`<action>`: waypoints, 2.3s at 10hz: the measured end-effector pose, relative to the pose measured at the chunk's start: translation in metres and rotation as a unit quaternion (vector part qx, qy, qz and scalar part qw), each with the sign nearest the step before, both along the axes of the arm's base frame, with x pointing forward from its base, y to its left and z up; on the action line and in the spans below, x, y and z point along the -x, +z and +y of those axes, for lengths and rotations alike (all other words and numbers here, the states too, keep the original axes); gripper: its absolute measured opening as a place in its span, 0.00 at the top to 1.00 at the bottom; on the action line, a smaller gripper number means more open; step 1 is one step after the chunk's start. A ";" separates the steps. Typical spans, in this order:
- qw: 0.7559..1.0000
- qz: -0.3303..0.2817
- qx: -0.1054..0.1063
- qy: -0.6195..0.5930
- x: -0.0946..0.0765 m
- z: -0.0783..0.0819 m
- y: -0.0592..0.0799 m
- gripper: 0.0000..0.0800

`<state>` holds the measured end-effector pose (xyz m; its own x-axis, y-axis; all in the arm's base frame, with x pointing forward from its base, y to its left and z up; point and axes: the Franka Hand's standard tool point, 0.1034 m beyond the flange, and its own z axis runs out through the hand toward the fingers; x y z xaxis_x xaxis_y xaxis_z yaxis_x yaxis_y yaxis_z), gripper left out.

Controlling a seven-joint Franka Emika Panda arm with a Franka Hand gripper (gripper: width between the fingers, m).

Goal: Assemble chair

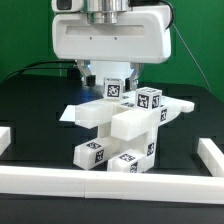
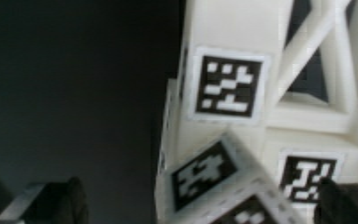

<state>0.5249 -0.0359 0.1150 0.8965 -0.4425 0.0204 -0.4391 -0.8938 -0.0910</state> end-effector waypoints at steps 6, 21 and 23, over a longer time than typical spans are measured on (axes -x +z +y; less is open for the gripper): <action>0.985 -0.005 0.029 0.171 -0.005 0.008 0.001 0.34; 0.870 0.036 -0.046 -0.489 -0.011 0.009 0.004 0.64; 0.869 0.037 -0.046 -0.491 -0.010 0.012 0.003 0.35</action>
Offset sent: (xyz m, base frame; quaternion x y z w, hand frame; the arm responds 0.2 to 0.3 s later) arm 0.0000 0.0000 0.0000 0.0000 0.0000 0.0000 1.0000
